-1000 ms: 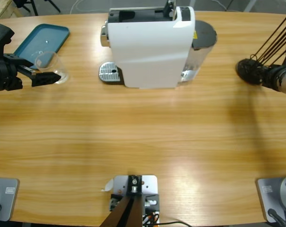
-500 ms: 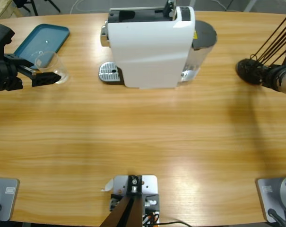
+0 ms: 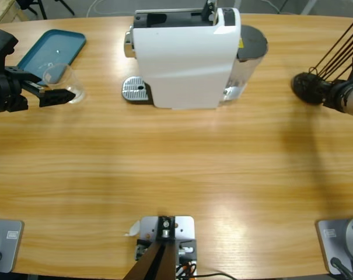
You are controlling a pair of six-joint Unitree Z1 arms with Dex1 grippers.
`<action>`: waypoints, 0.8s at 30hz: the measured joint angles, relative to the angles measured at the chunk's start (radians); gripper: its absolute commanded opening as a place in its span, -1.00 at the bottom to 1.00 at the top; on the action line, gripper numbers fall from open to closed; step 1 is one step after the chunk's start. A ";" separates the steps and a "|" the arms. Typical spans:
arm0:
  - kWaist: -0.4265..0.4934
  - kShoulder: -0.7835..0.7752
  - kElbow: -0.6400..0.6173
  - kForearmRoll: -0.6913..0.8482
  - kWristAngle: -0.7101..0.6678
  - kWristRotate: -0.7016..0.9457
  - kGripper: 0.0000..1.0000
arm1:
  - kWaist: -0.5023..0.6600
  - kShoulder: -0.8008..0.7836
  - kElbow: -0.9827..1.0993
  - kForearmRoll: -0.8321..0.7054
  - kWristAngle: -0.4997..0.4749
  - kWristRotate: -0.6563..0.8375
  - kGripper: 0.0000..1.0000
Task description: Pour coffee
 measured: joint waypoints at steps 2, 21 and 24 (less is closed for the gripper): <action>0.000 0.000 0.000 0.000 0.000 0.000 0.90 | -0.003 0.000 0.001 -0.006 0.000 -0.017 -1.00; 0.000 0.000 -0.002 0.000 0.000 0.000 0.90 | -0.017 -0.162 -0.091 0.238 0.053 -0.115 -1.00; 0.000 0.000 -0.003 0.000 0.000 0.000 0.89 | -0.018 -0.282 -0.223 0.449 0.076 -0.140 -1.00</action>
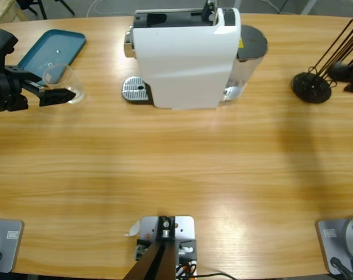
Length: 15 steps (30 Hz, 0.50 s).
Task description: Pour coffee
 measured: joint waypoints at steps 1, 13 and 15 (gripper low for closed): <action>0.000 0.000 -0.001 0.000 0.000 0.000 0.89 | 0.000 -0.033 -0.046 0.065 0.003 -0.008 -1.00; 0.000 0.000 -0.002 0.000 -0.002 0.000 0.88 | 0.004 -0.264 -0.609 0.661 0.049 -0.085 -1.00; -0.001 0.000 -0.002 0.000 -0.003 0.000 0.88 | 0.027 -0.280 -0.690 0.735 0.074 -0.120 -1.00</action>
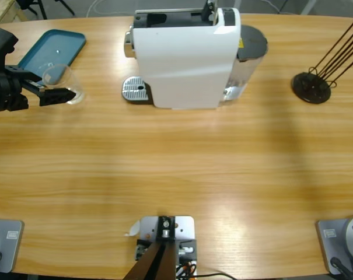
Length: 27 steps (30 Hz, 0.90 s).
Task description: Pour coffee
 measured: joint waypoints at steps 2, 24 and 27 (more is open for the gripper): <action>0.000 0.000 0.000 0.000 -0.001 0.000 0.88 | 0.056 -0.004 -0.065 0.055 0.029 -0.060 -1.00; 0.000 -0.001 -0.001 0.000 -0.040 0.000 0.88 | 0.705 0.434 -0.327 0.237 0.655 -0.661 -1.00; 0.000 -0.001 -0.001 0.000 -0.050 0.000 0.88 | 0.705 0.524 -0.388 0.246 0.658 -0.736 -1.00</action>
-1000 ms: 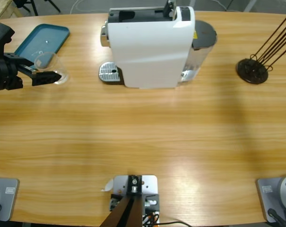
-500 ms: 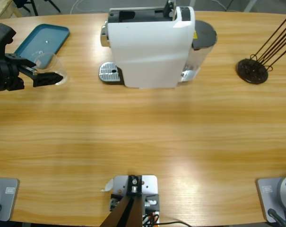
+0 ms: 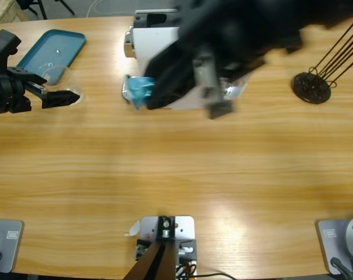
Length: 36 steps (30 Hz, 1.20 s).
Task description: Pour coffee
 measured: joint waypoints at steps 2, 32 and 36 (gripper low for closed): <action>0.000 0.000 0.000 0.000 -0.005 0.000 0.88 | 0.000 0.053 -0.034 0.004 0.000 -0.050 -1.00; 0.000 0.000 0.000 0.000 -0.022 0.000 0.88 | -0.188 0.286 -0.317 -0.011 -0.179 -0.149 -1.00; 0.000 0.000 0.000 0.000 -0.022 0.000 0.88 | -0.188 0.287 -0.317 -0.011 -0.193 -0.149 -1.00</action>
